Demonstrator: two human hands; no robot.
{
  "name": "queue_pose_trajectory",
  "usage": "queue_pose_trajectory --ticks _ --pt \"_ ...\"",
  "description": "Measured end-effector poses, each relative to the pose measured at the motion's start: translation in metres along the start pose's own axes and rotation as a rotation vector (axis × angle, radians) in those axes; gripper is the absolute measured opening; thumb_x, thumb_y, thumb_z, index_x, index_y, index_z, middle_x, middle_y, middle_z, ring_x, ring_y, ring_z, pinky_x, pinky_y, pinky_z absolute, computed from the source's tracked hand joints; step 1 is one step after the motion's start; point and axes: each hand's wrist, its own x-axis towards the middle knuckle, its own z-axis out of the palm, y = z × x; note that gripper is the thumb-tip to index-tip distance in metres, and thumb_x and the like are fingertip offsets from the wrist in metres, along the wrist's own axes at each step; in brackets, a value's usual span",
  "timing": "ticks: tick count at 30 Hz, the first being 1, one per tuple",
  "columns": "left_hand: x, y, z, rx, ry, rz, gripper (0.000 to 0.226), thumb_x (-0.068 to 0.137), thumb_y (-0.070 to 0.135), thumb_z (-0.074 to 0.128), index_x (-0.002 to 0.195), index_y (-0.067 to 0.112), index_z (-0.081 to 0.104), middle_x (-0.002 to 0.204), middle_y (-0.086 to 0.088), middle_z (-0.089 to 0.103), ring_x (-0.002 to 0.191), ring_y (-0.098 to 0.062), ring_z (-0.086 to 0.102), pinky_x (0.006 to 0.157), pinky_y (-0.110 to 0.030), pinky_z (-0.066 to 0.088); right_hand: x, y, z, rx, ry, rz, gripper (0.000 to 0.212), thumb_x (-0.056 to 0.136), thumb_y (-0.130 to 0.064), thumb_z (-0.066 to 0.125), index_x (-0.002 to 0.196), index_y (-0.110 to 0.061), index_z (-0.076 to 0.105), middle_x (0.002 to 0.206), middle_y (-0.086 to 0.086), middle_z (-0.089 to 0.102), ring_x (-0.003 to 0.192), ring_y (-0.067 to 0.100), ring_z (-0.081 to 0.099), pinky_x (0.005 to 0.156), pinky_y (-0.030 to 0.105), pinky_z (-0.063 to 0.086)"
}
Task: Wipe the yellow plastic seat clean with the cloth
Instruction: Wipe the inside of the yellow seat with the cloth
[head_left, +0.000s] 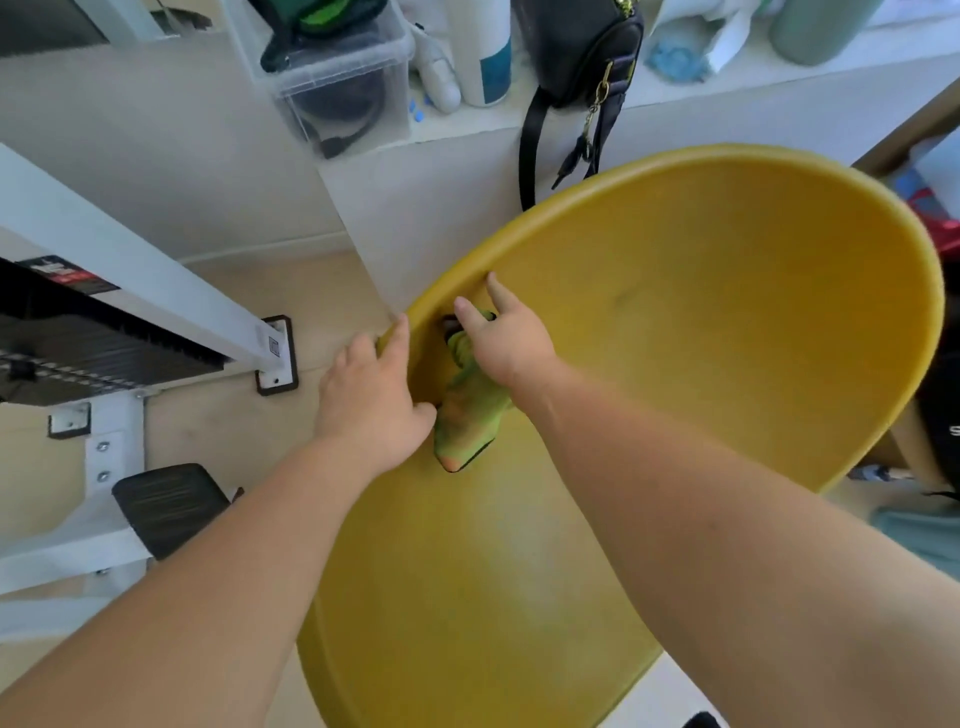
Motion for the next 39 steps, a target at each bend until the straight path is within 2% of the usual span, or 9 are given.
queue_pose_trajectory --ticks 5,11,15,18,24,28,32,35,39 --pt "-0.036 -0.003 0.015 -0.033 -0.002 -0.048 0.100 0.080 0.039 0.063 0.157 0.029 0.001 0.141 -0.012 0.034 0.131 -0.033 0.035 0.104 -0.044 0.040 -0.026 0.021 -0.009 -0.067 -0.065 -0.057 0.067 0.100 -0.054 0.050 0.158 -0.039 0.022 0.148 -0.002 0.052 0.129 0.025 0.053 0.096 0.036 0.048" --pt "-0.087 0.005 0.034 -0.044 -0.035 -0.093 0.104 0.079 0.039 0.064 0.157 0.030 -0.004 0.140 -0.010 0.032 0.127 -0.032 0.037 0.100 -0.045 0.044 -0.076 0.064 -0.012 -0.055 -0.086 -0.028 0.066 0.098 -0.055 0.051 0.157 -0.044 0.022 0.110 -0.005 0.061 0.060 0.017 0.054 0.060 0.034 0.048" --pt "-0.120 0.009 0.047 -0.059 -0.035 -0.096 0.100 0.081 0.042 0.061 0.157 0.028 -0.002 0.134 -0.010 0.036 0.122 -0.030 0.041 0.094 -0.041 0.047 -0.102 0.086 0.002 -0.039 -0.101 -0.028 0.065 0.096 -0.054 0.053 0.155 -0.045 0.027 0.126 -0.004 0.061 0.065 0.013 0.059 0.062 0.031 0.047" --pt "-0.147 0.003 0.056 -0.083 -0.005 -0.059 0.095 0.083 0.043 0.058 0.158 0.026 0.001 0.126 -0.006 0.039 0.114 -0.025 0.045 0.087 -0.038 0.048 -0.117 0.089 0.014 -0.011 -0.062 -0.045 0.065 0.097 -0.055 0.052 0.156 -0.041 0.028 0.151 0.000 0.050 0.112 0.019 0.061 0.084 0.030 0.047" --pt "-0.228 -0.017 0.082 -0.141 -0.024 0.037 0.086 0.086 0.039 0.054 0.158 0.021 0.012 0.103 0.002 0.039 0.092 -0.016 0.042 0.079 -0.031 0.041 -0.138 0.074 0.022 0.109 0.150 0.032 0.064 0.095 -0.059 0.054 0.152 -0.033 0.042 0.150 -0.006 0.050 0.133 0.019 0.051 0.093 0.029 0.043" --pt "-0.278 -0.037 0.100 -0.226 -0.155 0.168 0.085 0.086 0.040 0.048 0.158 0.019 0.008 0.109 0.005 0.038 0.098 -0.013 0.045 0.086 -0.024 0.042 -0.161 0.062 0.055 -0.148 0.096 0.073 0.080 0.087 -0.066 0.061 0.153 -0.028 0.039 0.148 -0.001 0.049 0.123 0.023 0.057 0.090 0.034 0.050" --pt "-0.281 -0.071 0.092 -0.368 -0.295 0.290 0.080 0.083 0.033 0.044 0.157 0.025 0.016 0.130 0.007 0.045 0.120 -0.012 0.046 0.099 -0.025 0.040 -0.182 0.064 0.083 -0.202 0.167 0.096 0.067 0.094 -0.053 0.056 0.152 -0.023 0.041 0.149 0.003 0.036 0.111 0.024 0.058 0.079 0.031 0.043" --pt "-0.261 -0.101 0.074 -0.329 -0.256 0.355 0.071 0.084 0.030 0.046 0.154 0.029 0.029 0.141 0.006 0.045 0.128 -0.015 0.045 0.105 -0.029 0.039 -0.188 0.059 0.097 -0.284 0.214 0.066 0.038 0.095 -0.040 0.055 0.121 -0.013 0.058 0.123 0.007 0.056 0.107 0.030 0.060 0.066 0.031 0.039" --pt "-0.222 -0.129 0.043 -0.201 -0.143 0.327 0.069 0.092 0.028 0.055 0.155 0.028 0.028 0.145 0.000 0.043 0.128 -0.020 0.043 0.106 -0.036 0.038 -0.196 0.058 0.104 -0.313 0.240 0.066 0.024 0.088 -0.036 0.060 0.091 -0.014 0.051 0.098 0.006 0.056 0.083 0.028 0.054 0.054 0.032 0.031"
